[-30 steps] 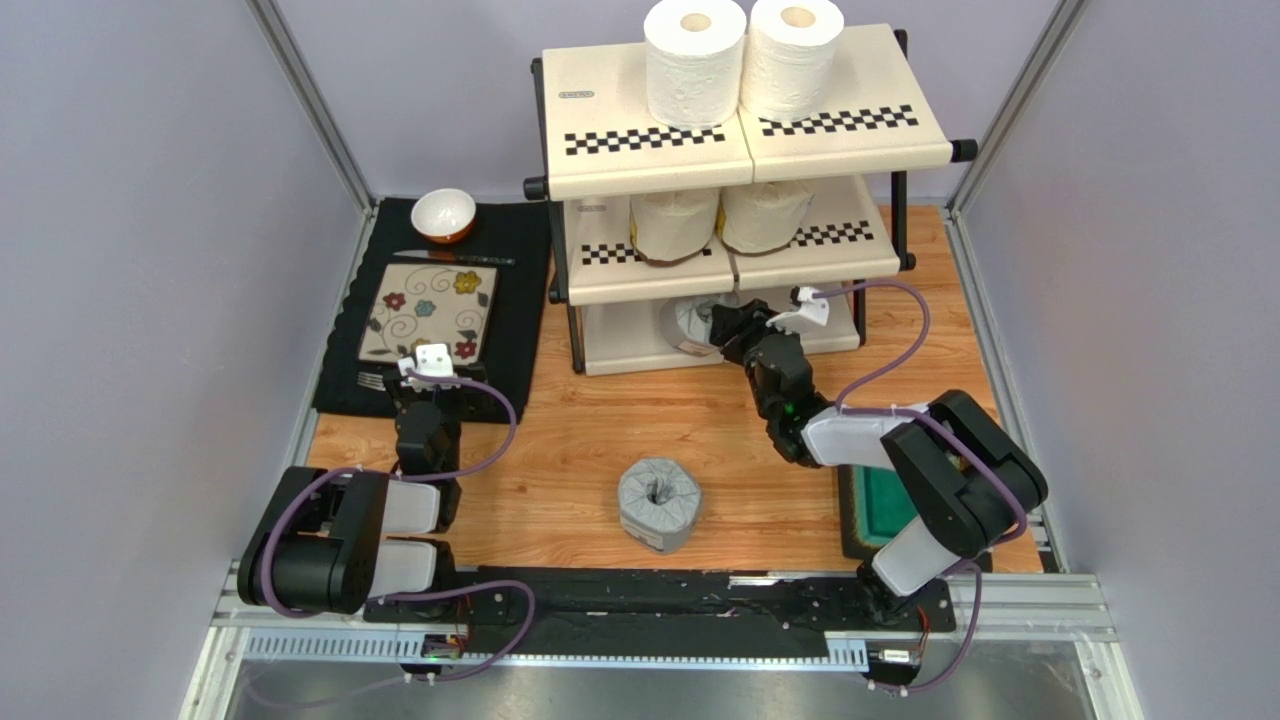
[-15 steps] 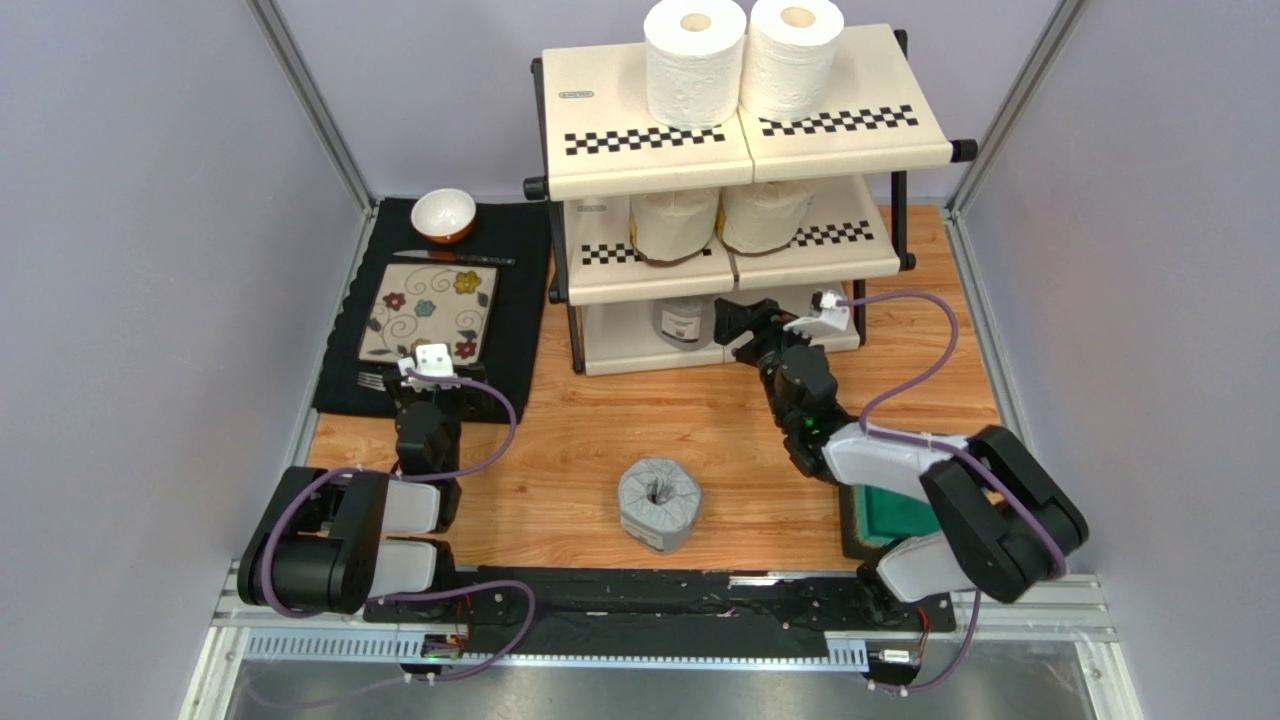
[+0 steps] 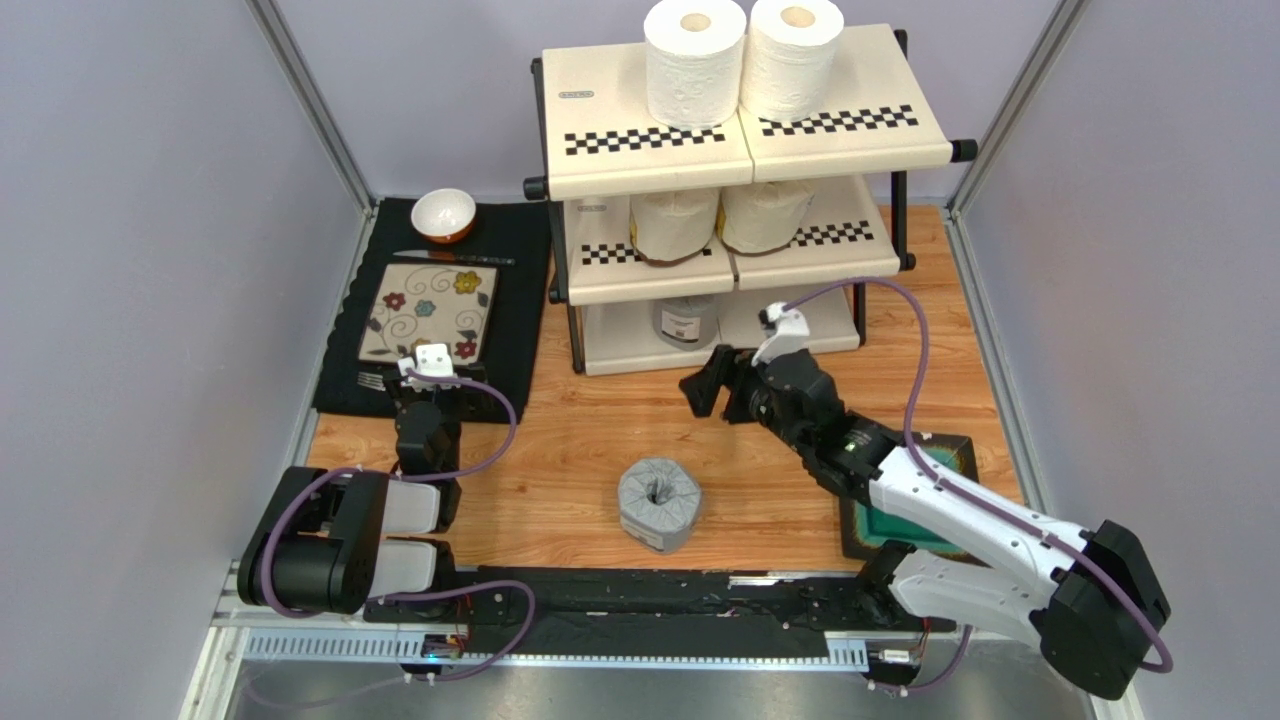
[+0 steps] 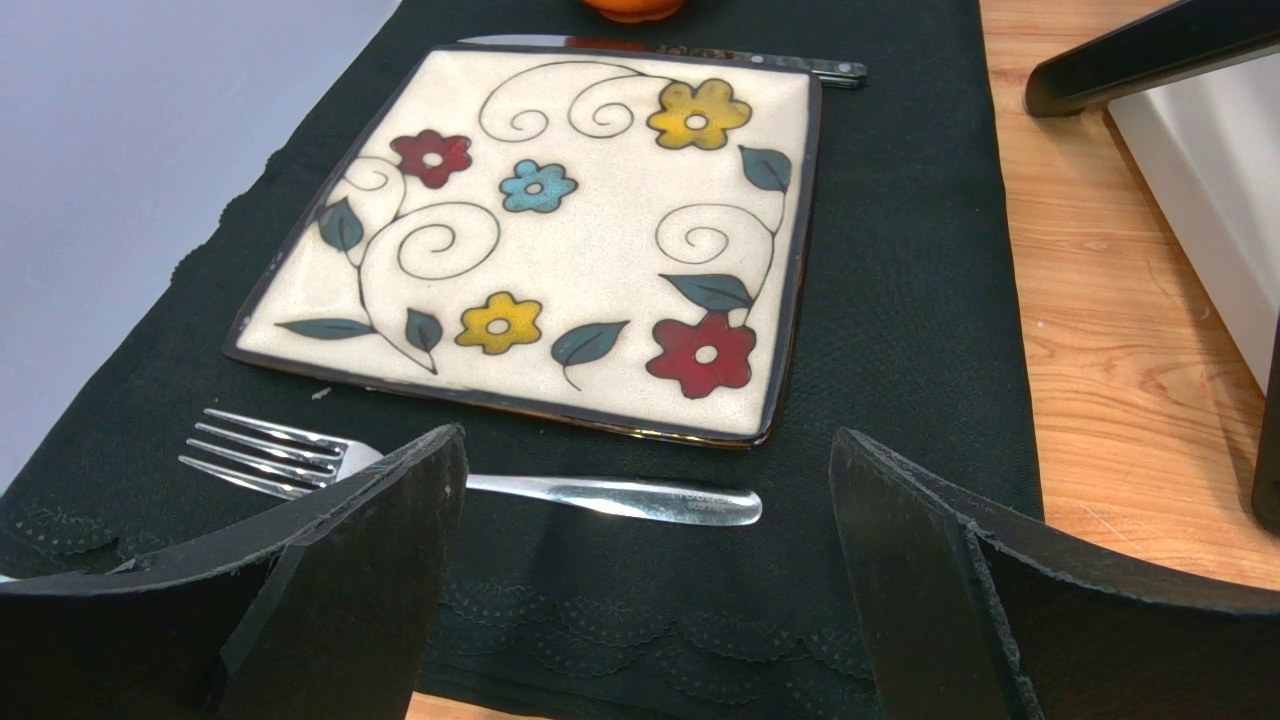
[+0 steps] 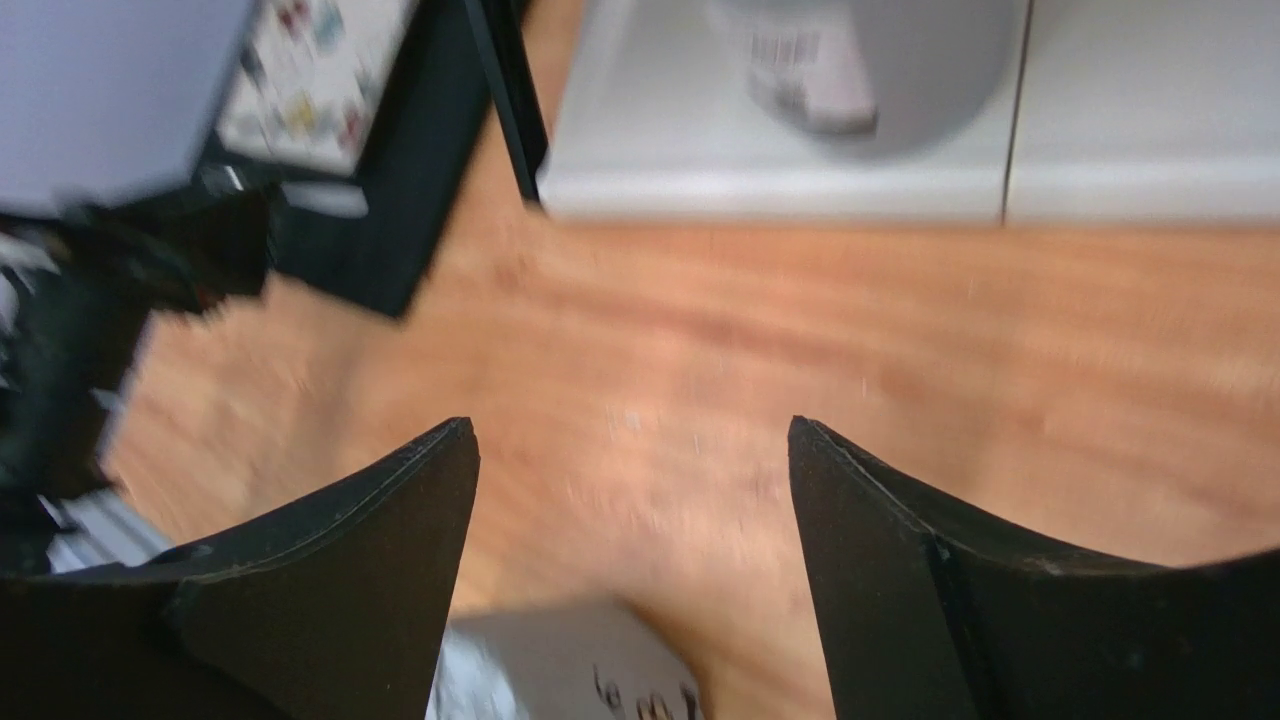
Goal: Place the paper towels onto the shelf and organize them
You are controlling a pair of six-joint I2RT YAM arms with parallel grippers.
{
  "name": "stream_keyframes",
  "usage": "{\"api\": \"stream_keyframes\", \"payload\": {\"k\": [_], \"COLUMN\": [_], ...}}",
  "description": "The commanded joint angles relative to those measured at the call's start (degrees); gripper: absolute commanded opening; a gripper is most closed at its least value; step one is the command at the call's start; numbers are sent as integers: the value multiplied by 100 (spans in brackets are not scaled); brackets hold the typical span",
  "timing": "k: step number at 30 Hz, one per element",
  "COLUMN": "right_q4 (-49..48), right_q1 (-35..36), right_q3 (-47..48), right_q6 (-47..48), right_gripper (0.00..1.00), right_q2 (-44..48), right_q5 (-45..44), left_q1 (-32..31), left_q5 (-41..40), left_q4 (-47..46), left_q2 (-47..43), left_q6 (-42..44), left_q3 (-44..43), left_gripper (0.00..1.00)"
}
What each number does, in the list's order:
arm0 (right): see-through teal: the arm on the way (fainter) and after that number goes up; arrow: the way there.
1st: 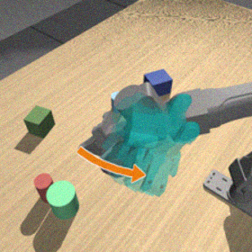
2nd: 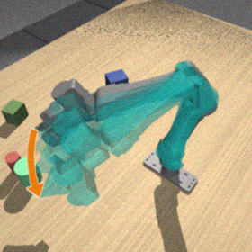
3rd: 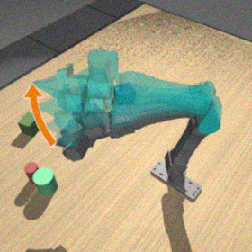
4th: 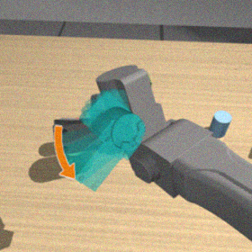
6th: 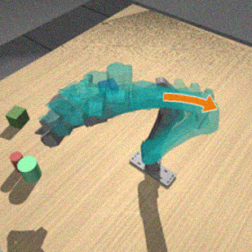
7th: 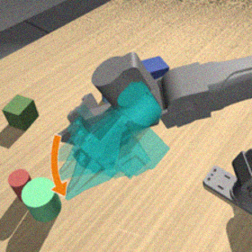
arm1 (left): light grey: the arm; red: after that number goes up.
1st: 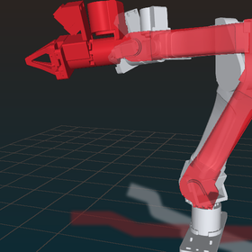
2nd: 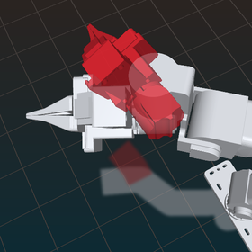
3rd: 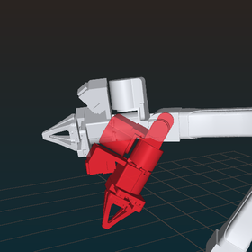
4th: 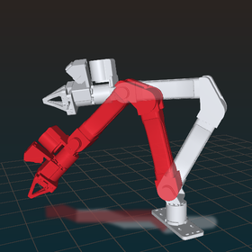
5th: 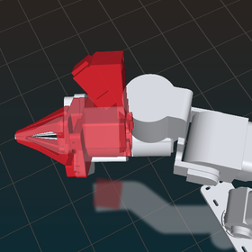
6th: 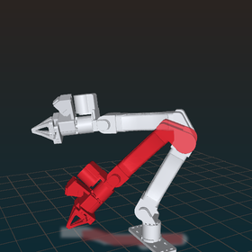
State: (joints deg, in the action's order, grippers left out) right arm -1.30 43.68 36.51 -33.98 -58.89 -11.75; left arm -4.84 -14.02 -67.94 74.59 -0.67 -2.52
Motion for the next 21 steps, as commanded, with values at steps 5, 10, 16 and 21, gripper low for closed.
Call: {"api": "stream_keyframes", "payload": {"k": [5, 10, 16, 21], "right_q4": [2134, 2230, 2275, 2169], "right_q1": [922, 1160, 1283, 1371], "right_q3": [321, 400, 339, 225], "right_q6": [110, 190, 146, 137], "right_gripper": [79, 79, 79, 79], "right_q2": [-210, -333, -202, 359], "right_q5": [761, 920, 920, 797], "left_q1": [36, 36, 36, 36], "left_q5": [31, 31, 31, 31], "left_q4": [-167, -167, -167, -167], "left_q2": [3, -5, 3, 3], "left_q6": [40, 40, 40, 40], "left_q3": [1334, 1342, 1342, 1342], "left_gripper": [99, 99, 99, 99]}}
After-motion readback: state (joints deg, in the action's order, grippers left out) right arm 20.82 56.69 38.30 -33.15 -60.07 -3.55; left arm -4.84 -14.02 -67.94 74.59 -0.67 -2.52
